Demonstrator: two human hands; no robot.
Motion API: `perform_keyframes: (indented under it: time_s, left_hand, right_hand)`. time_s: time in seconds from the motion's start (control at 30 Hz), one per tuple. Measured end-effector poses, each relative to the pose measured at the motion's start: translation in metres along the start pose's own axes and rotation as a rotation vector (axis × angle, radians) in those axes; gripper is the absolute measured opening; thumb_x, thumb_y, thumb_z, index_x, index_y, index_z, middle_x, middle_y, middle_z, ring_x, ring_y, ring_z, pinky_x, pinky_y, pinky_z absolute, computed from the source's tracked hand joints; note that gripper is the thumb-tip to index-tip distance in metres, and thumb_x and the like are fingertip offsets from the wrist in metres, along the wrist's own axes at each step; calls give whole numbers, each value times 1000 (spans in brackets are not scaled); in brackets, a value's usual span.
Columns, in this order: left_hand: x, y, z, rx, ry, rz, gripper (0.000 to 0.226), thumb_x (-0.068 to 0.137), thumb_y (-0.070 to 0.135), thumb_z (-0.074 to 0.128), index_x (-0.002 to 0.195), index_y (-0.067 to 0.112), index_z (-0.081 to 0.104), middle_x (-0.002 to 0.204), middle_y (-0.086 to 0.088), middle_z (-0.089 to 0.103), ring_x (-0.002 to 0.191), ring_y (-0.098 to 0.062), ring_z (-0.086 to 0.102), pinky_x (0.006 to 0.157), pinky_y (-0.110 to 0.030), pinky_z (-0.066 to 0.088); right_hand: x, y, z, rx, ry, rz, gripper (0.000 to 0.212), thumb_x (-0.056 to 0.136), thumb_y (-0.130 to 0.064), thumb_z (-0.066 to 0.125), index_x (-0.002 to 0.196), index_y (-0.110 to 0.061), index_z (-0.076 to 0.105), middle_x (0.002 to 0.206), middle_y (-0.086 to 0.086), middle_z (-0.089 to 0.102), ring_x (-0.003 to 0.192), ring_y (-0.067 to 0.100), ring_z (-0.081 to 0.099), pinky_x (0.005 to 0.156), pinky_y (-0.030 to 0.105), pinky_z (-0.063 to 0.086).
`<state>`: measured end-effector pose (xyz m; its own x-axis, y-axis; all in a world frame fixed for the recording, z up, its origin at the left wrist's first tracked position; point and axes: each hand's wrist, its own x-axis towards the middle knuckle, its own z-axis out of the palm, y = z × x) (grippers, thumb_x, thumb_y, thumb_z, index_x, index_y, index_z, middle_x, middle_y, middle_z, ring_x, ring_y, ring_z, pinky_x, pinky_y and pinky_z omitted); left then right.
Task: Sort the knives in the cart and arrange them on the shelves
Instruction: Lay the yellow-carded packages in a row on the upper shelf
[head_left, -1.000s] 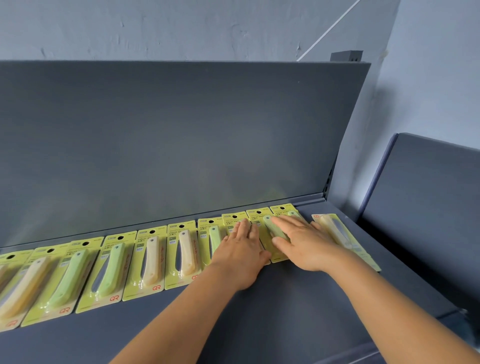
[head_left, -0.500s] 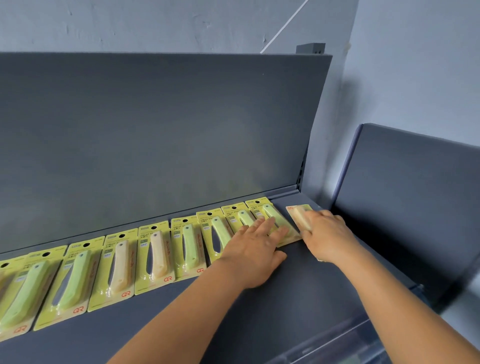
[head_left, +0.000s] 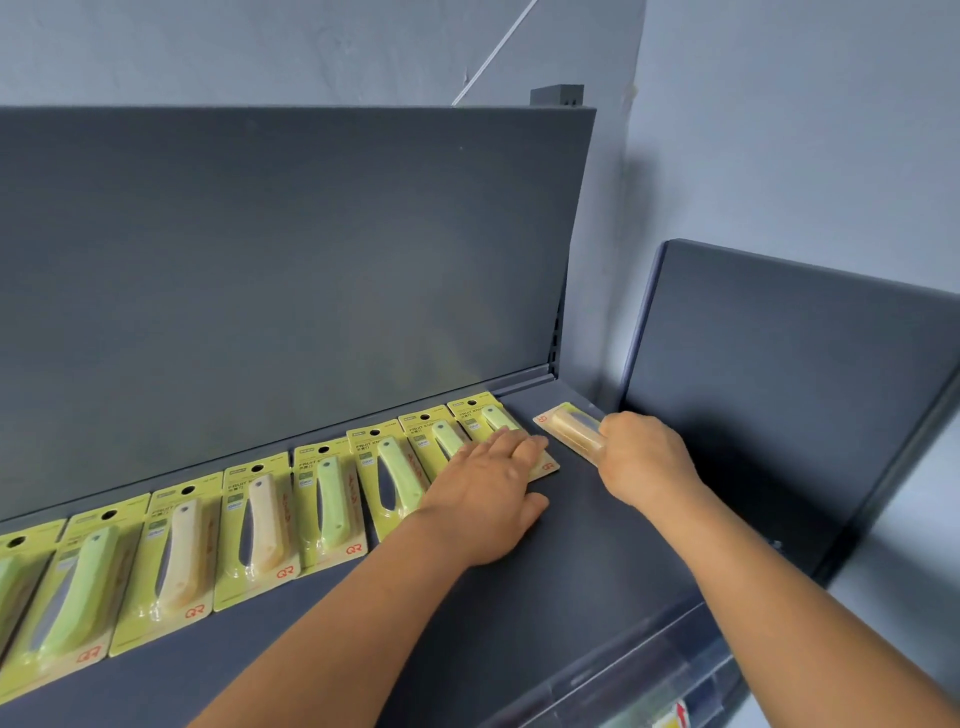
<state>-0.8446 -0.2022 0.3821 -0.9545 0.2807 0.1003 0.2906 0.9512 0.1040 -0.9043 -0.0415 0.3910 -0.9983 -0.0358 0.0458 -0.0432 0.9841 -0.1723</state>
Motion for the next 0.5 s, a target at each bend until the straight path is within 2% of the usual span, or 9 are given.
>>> perform_keyframes:
  time_s: [0.07, 0.13, 0.23, 0.33, 0.4, 0.43, 0.5]
  left_hand:
    - [6, 7, -1, -24, 21, 27, 63, 96, 36, 45, 150, 22, 15, 156, 1, 18, 142, -19, 19, 115, -32, 12]
    - [14, 14, -2, -45, 26, 41, 65, 96, 34, 46, 150, 22, 13, 157, 1, 17, 143, -19, 19, 114, -33, 14]
    - [28, 24, -1, -33, -3, 71, 66, 96, 32, 46, 151, 22, 10, 158, 0, 13, 145, -18, 12, 116, -36, 13]
    - [44, 35, 2, 19, -56, 101, 65, 97, 31, 44, 151, 21, 11, 159, 0, 11, 146, -19, 9, 115, -38, 13]
    - [57, 41, 7, 60, -101, 119, 56, 98, 30, 43, 148, 19, 21, 155, -3, 21, 144, -22, 19, 111, -39, 21]
    - [62, 45, 10, 71, -110, 119, 47, 98, 27, 42, 143, 19, 30, 148, -4, 32, 138, -24, 29, 106, -39, 27]
    - [72, 54, 13, 62, -98, 76, 31, 97, 22, 43, 127, 17, 44, 130, -6, 46, 120, -29, 49, 93, -38, 37]
  right_hand:
    - [-2, 5, 0, 31, 23, -27, 29, 80, -5, 60, 109, -12, 60, 109, 9, 63, 96, 28, 59, 67, 27, 43]
    - [-5, 13, 1, 80, 39, -38, 36, 80, -1, 57, 112, -16, 61, 111, 7, 62, 99, 27, 58, 74, 28, 45]
    - [-10, 30, 2, 144, 77, -39, 42, 82, -1, 54, 118, -22, 59, 116, 3, 60, 103, 25, 56, 77, 29, 43]
    - [-15, 40, 3, 177, 102, -36, 40, 83, -2, 53, 116, -24, 59, 114, 3, 61, 102, 25, 55, 76, 29, 42]
    - [-19, 41, 4, 195, 106, -8, 39, 81, -1, 53, 114, -22, 60, 113, 3, 60, 103, 25, 54, 77, 30, 42]
    - [-21, 41, 4, 206, 114, 4, 39, 81, 0, 52, 113, -20, 61, 114, 4, 58, 104, 25, 53, 78, 31, 42]
    - [-25, 41, 7, 237, 155, 23, 40, 81, 0, 53, 116, -17, 60, 120, 5, 51, 108, 26, 47, 80, 31, 41]
